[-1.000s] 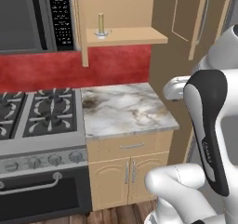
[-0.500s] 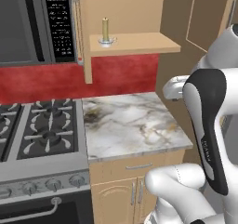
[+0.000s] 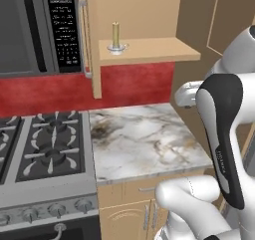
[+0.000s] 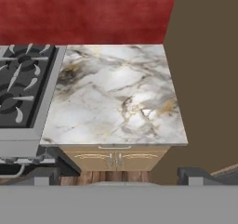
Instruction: Get the candle and the beer from the cabinet and move them to the dining counter.
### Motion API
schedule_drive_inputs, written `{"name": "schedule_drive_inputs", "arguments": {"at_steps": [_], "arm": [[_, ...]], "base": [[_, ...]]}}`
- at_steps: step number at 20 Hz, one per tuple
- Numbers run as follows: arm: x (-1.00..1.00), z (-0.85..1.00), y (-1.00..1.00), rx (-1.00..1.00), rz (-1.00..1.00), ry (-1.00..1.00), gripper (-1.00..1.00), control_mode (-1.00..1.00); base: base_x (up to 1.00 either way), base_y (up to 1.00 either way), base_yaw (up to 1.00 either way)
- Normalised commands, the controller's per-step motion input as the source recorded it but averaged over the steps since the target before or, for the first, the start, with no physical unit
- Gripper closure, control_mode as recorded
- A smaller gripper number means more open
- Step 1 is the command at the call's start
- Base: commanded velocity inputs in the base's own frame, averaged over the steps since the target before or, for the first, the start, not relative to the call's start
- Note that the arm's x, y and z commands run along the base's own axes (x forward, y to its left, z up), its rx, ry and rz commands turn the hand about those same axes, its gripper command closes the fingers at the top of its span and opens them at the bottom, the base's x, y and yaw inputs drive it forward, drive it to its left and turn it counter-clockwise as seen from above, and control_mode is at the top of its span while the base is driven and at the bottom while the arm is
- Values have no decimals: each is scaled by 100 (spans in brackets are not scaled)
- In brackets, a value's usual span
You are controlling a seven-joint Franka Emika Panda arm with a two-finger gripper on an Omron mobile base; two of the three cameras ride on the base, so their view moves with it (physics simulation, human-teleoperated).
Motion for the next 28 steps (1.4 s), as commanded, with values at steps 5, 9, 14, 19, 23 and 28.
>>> {"name": "schedule_drive_inputs", "arguments": {"at_steps": [5,9,14,19,23,28], "arm": [[0,0,0,0,0,0,-100,100],[0,0,0,0,0,0,-100,100],[0,0,0,0,0,0,-100,100],[0,0,0,0,0,0,-100,100],[0,0,0,0,0,0,-100,100],[10,0,7,0,0,0,-100,-100]], "base": [[35,23,0],[28,16,0],[20,19,0],[19,20,0],[23,22,0],[13,12,0]]}}
